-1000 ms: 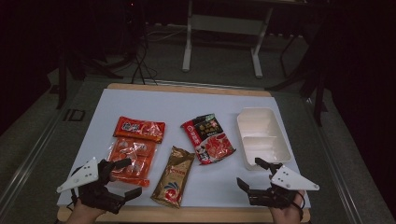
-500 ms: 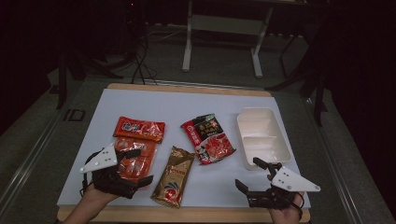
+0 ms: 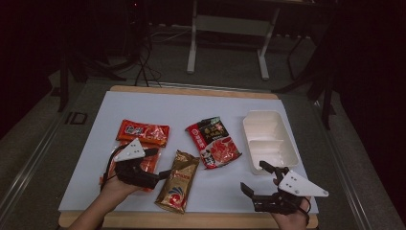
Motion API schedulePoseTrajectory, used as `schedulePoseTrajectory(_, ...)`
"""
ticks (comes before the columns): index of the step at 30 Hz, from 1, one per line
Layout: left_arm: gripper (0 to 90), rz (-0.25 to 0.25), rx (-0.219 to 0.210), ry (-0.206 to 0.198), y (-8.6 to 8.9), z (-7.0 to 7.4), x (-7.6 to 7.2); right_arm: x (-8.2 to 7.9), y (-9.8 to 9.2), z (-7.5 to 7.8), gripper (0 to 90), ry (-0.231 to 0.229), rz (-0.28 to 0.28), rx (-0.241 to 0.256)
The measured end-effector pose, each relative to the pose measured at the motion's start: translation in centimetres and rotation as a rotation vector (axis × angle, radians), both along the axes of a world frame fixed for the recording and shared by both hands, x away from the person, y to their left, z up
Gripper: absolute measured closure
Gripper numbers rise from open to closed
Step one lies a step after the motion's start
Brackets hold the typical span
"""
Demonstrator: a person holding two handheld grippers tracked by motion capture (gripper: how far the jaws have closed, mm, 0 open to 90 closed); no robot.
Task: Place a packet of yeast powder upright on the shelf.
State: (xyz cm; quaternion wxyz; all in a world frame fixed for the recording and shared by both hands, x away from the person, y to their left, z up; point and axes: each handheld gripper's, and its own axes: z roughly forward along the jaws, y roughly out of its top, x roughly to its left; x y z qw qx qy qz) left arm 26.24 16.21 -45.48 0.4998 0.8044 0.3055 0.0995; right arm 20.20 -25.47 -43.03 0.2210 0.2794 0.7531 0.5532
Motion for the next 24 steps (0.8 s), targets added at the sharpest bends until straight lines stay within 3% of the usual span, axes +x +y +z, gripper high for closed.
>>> schedulePoseTrajectory(5, 15.0, -0.001, 0.015, 0.035, -0.7, -0.8, 1.3, -0.1, 0.2, 0.0, 10.2, -0.006, 0.005, -0.002)
schedulePoseTrajectory(12, 17.2, 0.041, 0.079, 0.097, -1.8, -2.4, 3.3, -0.1, 0.4, 0.0, 10.2, -0.003, 0.016, -0.001)
schedulePoseTrajectory(20, 18.6, 0.058, 0.102, 0.141, -2.7, -3.6, 5.0, -0.1, 0.4, -0.1, 10.2, 0.0, 0.023, -0.003)
schedulePoseTrajectory(24, 18.6, 0.078, 0.146, 0.185, -3.5, -4.2, 6.3, -0.1, 0.5, -0.2, 10.3, 0.005, 0.029, -0.006)
